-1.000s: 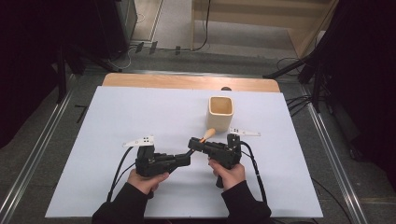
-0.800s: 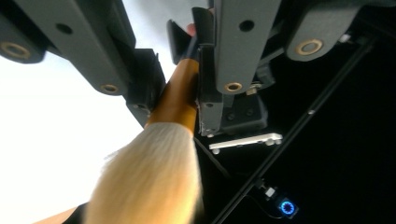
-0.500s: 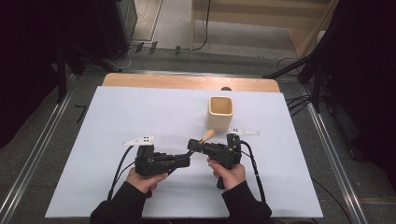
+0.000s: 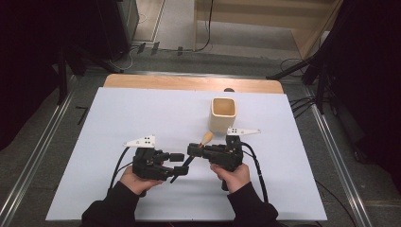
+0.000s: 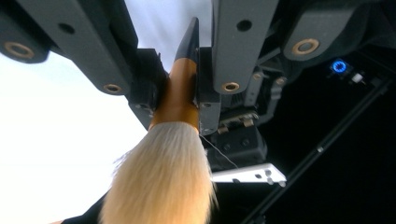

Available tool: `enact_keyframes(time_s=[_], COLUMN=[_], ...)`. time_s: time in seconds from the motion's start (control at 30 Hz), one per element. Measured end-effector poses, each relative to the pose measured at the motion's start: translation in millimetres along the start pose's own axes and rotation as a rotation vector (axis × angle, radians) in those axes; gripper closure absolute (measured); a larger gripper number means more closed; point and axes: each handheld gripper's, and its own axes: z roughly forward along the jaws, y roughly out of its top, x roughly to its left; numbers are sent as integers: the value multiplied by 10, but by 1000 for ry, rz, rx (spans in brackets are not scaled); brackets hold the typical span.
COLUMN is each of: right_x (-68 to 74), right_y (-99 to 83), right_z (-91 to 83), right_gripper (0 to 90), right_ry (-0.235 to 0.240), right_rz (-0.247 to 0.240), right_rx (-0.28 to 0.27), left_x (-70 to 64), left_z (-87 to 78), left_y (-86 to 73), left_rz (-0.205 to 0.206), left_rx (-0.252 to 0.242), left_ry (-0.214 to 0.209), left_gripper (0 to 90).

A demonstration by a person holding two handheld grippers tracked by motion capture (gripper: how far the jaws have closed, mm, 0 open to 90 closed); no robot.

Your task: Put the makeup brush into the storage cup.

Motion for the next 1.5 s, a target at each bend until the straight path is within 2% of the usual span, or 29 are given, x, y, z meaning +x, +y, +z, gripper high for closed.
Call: enact_keyframes(time_s=[0.1, 0.3, 0.37, 0.4, 0.47, 0.53, 0.6, 0.67, 0.73, 0.83, 1.03, 1.07, 1.13, 1.27, 1.5], right_x=[17, 66, 87, 96, 117, 131, 146, 166, 186, 230, 276, 278, 280, 288, 291], right_y=[21, 67, 84, 89, 99, 99, 97, 98, 106, 126, 132, 130, 124, 114, 112], right_z=[6, 41, 56, 61, 80, 106, 138, 170, 189, 224, 260, 264, 271, 286, 288], right_gripper=[766, 766, 766, 766, 766, 766, 766, 766, 766, 765, 765, 765, 765, 765, 763], right_ry=[-5, -12, -12, -16, -14, -8, -5, -2, 2, 10, 24, 25, 29, 40, 43], right_rz=[-23, -91, -116, -128, -156, -182, -204, -231, -259, -327, -394, -399, -408, -414, -409], right_rx=[27, 92, 118, 128, 154, 173, 196, 220, 242, 281, 324, 331, 336, 343, 339], left_x=[-9, -49, -63, -68, -80, -91, -100, -102, -96, -85, -75, -77, -74, -80, -103], left_z=[-16, -29, -24, -27, -29, -26, -24, -13, 0, 15, 67, 72, 95, 116, 118], left_y=[19, 51, 58, 57, 54, 48, 39, 28, 25, 18, -2, -2, -2, -7, -10], left_rz=[31, 95, 122, 146, 168, 206, 244, 264, 267, 272, 281, 282, 261, 270, 297], left_rx=[43, 102, 124, 136, 138, 154, 177, 190, 208, 217, 234, 237, 249, 247, 240], left_ry=[-1, 3, 9, -2, -14, -13, -8, -18, -43, -54, -63, -61, -85, -86, -92], left_gripper=[306, 289, 290, 288, 286, 287, 300, 329, 359, 436, 545, 565, 610, 646, 767])
